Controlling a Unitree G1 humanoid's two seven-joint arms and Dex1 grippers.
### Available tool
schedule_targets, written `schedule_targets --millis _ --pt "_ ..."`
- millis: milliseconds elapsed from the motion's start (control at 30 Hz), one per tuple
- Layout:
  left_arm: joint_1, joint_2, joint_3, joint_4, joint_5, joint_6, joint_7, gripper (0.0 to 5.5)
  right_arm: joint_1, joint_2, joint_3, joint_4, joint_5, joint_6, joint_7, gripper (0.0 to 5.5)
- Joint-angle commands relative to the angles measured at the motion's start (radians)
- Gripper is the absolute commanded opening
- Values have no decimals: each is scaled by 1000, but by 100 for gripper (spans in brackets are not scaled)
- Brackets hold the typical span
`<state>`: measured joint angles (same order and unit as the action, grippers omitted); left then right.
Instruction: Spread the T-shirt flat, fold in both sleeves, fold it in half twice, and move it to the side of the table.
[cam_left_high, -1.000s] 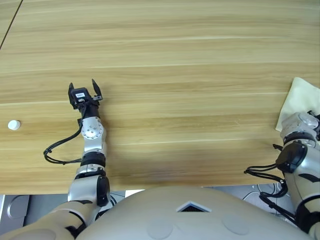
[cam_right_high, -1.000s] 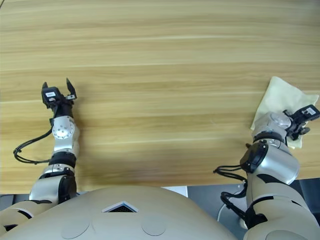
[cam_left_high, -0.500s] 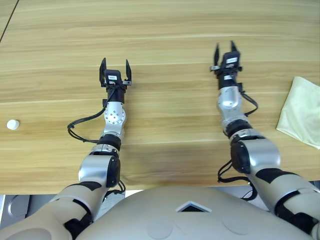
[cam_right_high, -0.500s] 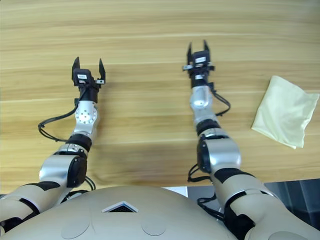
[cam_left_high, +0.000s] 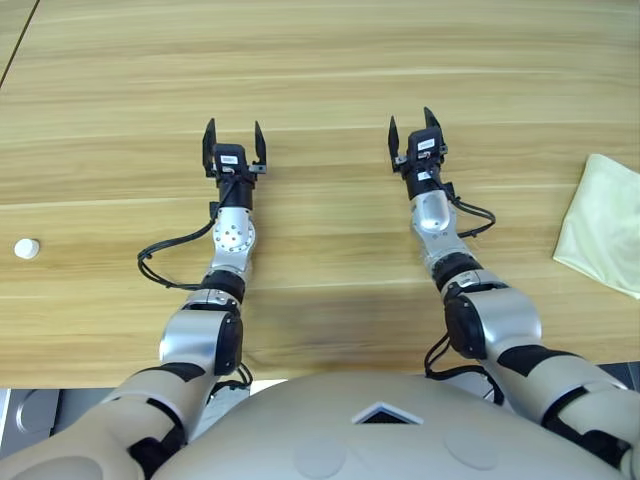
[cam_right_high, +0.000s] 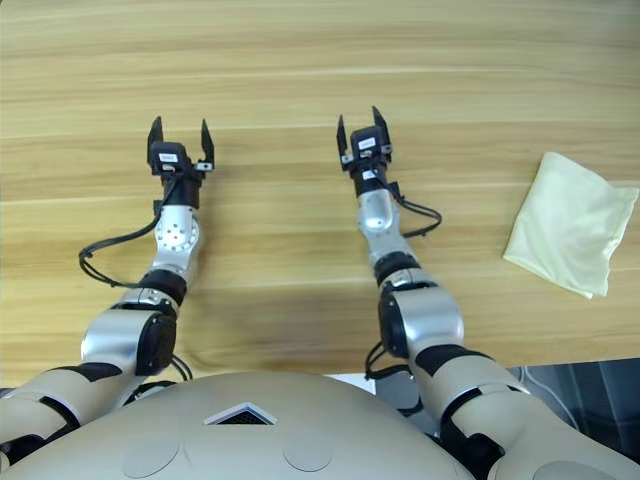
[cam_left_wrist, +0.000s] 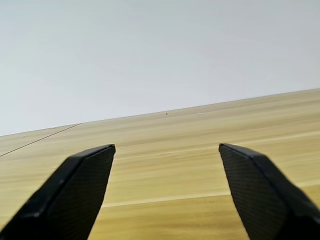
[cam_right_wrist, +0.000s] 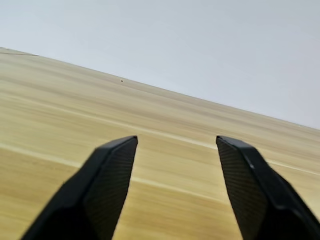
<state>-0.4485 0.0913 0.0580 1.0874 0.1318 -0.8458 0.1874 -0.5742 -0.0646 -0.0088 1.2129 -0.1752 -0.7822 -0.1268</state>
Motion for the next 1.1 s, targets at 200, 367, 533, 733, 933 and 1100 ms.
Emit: schedule_targets --millis 200,367,533,733,933,1100 --pt "-31 -2 8 23 -17 14 -7 389 -8 -7 -11 4 10 27 -9 365" --pt "-40 2 14 37 -26 23 -10 389 -12 -5 -17 2 11 19 -15 365" --pt "-50 2 12 49 -23 29 -7 389 -13 -10 -17 4 6 17 -18 365" --pt "-53 6 17 56 -26 31 -4 389 -18 -14 -26 9 9 22 -30 365" --pt "-64 14 42 67 -52 49 -12 389 -25 -19 -31 14 10 25 -43 365" --pt "-78 28 59 80 -69 63 -13 389 -32 -27 -39 19 13 29 -54 365"
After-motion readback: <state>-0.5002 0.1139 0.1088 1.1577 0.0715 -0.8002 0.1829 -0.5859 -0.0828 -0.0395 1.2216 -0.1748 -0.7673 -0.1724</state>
